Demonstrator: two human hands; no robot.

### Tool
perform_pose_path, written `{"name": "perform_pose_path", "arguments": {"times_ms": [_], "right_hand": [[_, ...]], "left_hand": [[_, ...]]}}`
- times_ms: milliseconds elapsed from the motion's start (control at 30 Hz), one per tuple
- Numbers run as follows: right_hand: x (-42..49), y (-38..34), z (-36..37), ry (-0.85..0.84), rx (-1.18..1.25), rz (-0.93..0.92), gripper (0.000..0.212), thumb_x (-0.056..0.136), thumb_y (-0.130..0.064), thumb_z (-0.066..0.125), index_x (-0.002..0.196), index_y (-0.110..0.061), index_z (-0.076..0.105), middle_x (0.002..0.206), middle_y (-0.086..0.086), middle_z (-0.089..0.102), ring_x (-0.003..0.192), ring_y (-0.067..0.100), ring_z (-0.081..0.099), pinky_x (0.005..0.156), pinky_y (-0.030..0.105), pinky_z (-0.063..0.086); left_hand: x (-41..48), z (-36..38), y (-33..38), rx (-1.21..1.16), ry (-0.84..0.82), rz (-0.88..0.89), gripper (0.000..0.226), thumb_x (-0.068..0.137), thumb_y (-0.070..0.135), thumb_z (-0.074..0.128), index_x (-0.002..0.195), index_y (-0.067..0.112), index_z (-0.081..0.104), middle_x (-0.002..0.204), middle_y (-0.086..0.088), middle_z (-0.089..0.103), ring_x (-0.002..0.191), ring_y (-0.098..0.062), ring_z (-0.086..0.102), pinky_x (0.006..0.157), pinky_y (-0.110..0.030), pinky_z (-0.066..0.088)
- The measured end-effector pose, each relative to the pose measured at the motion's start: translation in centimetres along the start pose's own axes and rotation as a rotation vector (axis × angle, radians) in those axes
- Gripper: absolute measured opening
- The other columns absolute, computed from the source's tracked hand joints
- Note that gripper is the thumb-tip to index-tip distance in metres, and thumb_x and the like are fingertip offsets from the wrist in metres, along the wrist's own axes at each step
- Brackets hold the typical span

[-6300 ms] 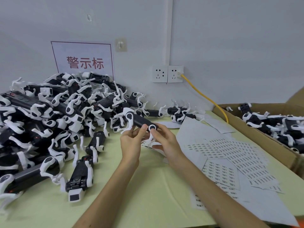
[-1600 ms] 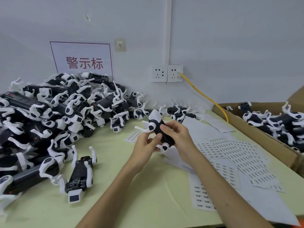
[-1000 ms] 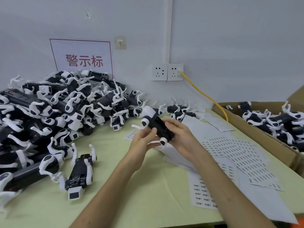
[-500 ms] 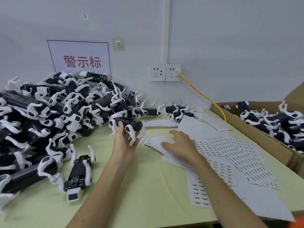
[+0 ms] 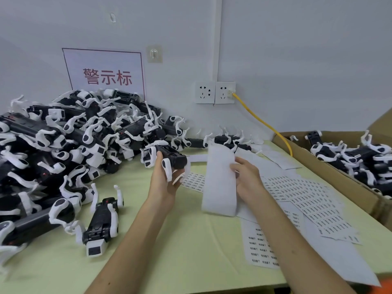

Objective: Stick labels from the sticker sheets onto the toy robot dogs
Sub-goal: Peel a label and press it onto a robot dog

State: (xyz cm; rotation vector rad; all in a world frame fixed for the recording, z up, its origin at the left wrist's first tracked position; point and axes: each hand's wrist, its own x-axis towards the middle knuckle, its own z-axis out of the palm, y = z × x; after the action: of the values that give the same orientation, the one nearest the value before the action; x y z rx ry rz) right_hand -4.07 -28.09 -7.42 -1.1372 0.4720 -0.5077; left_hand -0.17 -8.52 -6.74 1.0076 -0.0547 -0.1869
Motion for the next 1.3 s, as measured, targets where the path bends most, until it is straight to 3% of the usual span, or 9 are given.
{"name": "perform_pose_path", "arguments": {"times_ms": [100, 267, 367, 467, 567, 700, 833, 1067, 1300], "right_hand": [[1.1, -0.7, -1.4, 0.054, 0.294, 0.133, 0.024, 0.095, 0.009, 0.053, 0.114, 0.001, 0.064, 0.102, 0.014, 0.067, 0.08, 0.021, 0.063, 0.073, 0.031, 0.053], [1.2, -0.8, -2.1, -0.028, -0.389, -0.008, 0.008, 0.091, -0.008, 0.071, 0.097, -0.012, 0.073, 0.073, -0.001, 0.066, 0.061, 0.012, 0.056, 0.055, 0.024, 0.042], [0.8, -0.7, -1.5, -0.157, -0.299, 0.072, 0.009, 0.092, -0.001, 0.067, 0.099, -0.007, 0.067, 0.064, 0.004, 0.059, 0.048, 0.012, 0.042, 0.045, 0.022, 0.036], [0.6, -0.9, -1.5, -0.177, -0.14, 0.073, 0.021, 0.093, 0.003, 0.063, 0.112, -0.006, 0.06, 0.085, 0.012, 0.076, 0.062, 0.02, 0.068, 0.063, 0.027, 0.055], [0.9, -1.0, -2.0, -0.091, -0.183, 0.022, 0.052, 0.093, 0.003, 0.061, 0.139, -0.016, 0.044, 0.118, 0.011, 0.073, 0.098, 0.027, 0.075, 0.089, 0.037, 0.056], [1.6, -1.1, -3.0, 0.09, -0.815, -0.232, 0.064, 0.091, -0.001, 0.052, 0.149, -0.026, 0.044, 0.142, 0.002, 0.056, 0.119, 0.025, 0.057, 0.102, 0.042, 0.043], [1.8, -1.0, -4.1, -0.028, -1.3, -0.053, 0.065, 0.083, -0.012, 0.056, 0.143, -0.036, 0.05, 0.142, -0.001, 0.054, 0.135, 0.025, 0.041, 0.109, 0.041, 0.023], [1.6, -0.2, -3.8, -0.06, -1.378, -0.213, 0.012, 0.086, -0.032, 0.074, 0.09, -0.038, 0.064, 0.092, -0.012, 0.056, 0.112, 0.02, 0.047, 0.086, 0.034, 0.02], [1.6, -0.4, -3.4, -0.084, -1.228, -0.345, 0.012, 0.088, -0.024, 0.073, 0.078, -0.03, 0.072, 0.069, -0.01, 0.058, 0.072, 0.007, 0.057, 0.083, 0.033, 0.03]], "left_hand": [[-0.1, 0.1, -0.2, 0.002, -0.008, 0.012, 0.048, 0.102, 0.06, 0.047, 0.074, 0.034, 0.076, 0.081, 0.007, 0.076, 0.073, -0.013, 0.067, 0.072, -0.028, 0.047], [0.3, -0.2, -0.6, 0.007, -0.014, 0.014, 0.048, 0.102, 0.06, 0.048, 0.075, 0.034, 0.078, 0.08, 0.008, 0.076, 0.063, -0.007, 0.069, 0.068, -0.026, 0.048], [0.3, -0.3, -0.5, 0.003, -0.028, -0.004, 0.044, 0.102, 0.059, 0.048, 0.081, 0.032, 0.074, 0.079, 0.008, 0.075, 0.071, -0.012, 0.067, 0.071, -0.026, 0.047], [0.3, -0.3, -0.3, 0.013, -0.024, -0.01, 0.038, 0.102, 0.06, 0.048, 0.092, 0.029, 0.066, 0.079, 0.008, 0.075, 0.071, -0.012, 0.065, 0.072, -0.027, 0.046], [0.5, -0.4, -0.5, 0.022, -0.019, 0.002, 0.039, 0.102, 0.06, 0.048, 0.09, 0.029, 0.069, 0.078, 0.009, 0.075, 0.065, -0.01, 0.065, 0.071, -0.026, 0.047], [0.8, -0.4, -0.9, 0.035, -0.022, 0.007, 0.048, 0.102, 0.059, 0.048, 0.076, 0.034, 0.079, 0.079, 0.008, 0.076, 0.06, -0.006, 0.068, 0.07, -0.026, 0.048], [0.8, -0.4, -1.0, 0.029, -0.029, 0.005, 0.045, 0.103, 0.058, 0.047, 0.076, 0.041, 0.079, 0.078, 0.011, 0.076, 0.059, -0.006, 0.067, 0.066, -0.025, 0.048], [0.9, -0.4, -0.9, 0.024, -0.021, -0.028, 0.035, 0.101, 0.06, 0.051, 0.1, 0.03, 0.068, 0.083, 0.01, 0.077, 0.061, -0.007, 0.069, 0.071, -0.027, 0.051], [0.8, -0.3, -1.0, 0.009, -0.012, -0.05, 0.033, 0.1, 0.06, 0.053, 0.101, 0.03, 0.068, 0.08, 0.009, 0.076, 0.059, -0.008, 0.067, 0.07, -0.028, 0.05]]}}
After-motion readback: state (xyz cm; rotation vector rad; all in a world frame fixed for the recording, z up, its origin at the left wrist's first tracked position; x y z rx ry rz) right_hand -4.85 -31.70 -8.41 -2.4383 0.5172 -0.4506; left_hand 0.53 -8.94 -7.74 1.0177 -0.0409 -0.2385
